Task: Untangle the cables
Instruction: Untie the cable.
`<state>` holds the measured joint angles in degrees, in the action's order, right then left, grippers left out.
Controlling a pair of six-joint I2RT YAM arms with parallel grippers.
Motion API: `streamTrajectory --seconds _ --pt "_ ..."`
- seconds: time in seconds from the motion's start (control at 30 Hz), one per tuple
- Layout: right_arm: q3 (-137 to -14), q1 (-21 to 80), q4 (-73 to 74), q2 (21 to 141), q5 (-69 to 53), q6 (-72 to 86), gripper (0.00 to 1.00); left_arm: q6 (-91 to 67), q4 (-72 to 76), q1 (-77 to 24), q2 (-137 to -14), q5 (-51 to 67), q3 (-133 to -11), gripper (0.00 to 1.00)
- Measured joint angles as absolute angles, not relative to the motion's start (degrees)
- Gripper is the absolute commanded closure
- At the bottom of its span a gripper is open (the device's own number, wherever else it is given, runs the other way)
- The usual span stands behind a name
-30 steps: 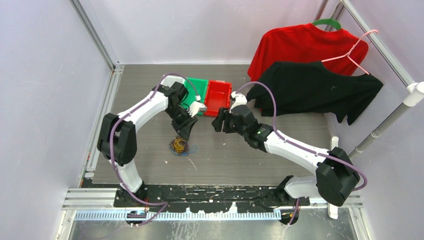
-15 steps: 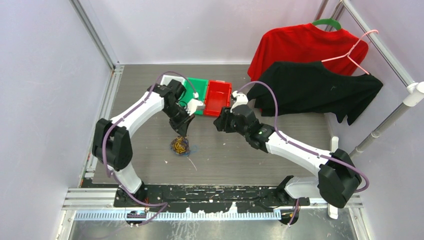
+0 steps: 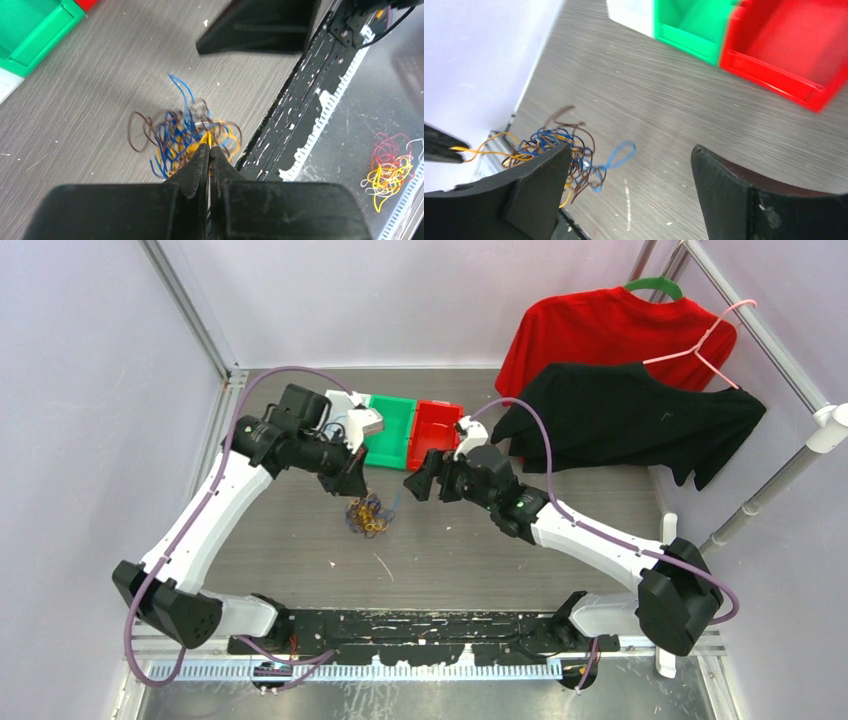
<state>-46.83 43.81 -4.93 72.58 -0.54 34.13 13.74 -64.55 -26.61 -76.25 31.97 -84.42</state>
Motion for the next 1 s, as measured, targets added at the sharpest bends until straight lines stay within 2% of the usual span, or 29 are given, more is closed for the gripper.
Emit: streamTrajectory --seconds 0.33,0.67,1.0 --pt "-50.17 57.56 -11.14 71.11 2.55 26.13 0.06 7.42 -65.49 -26.63 -74.65 32.18 -89.78 1.0" --pt "-50.37 58.65 -14.66 71.29 9.76 24.32 0.11 2.24 -67.24 -27.11 -71.72 33.17 -92.18 1.0" --pt "-50.3 59.31 -15.9 71.31 10.02 24.58 0.11 1.21 -68.03 -27.31 -71.5 33.95 -92.79 1.0"
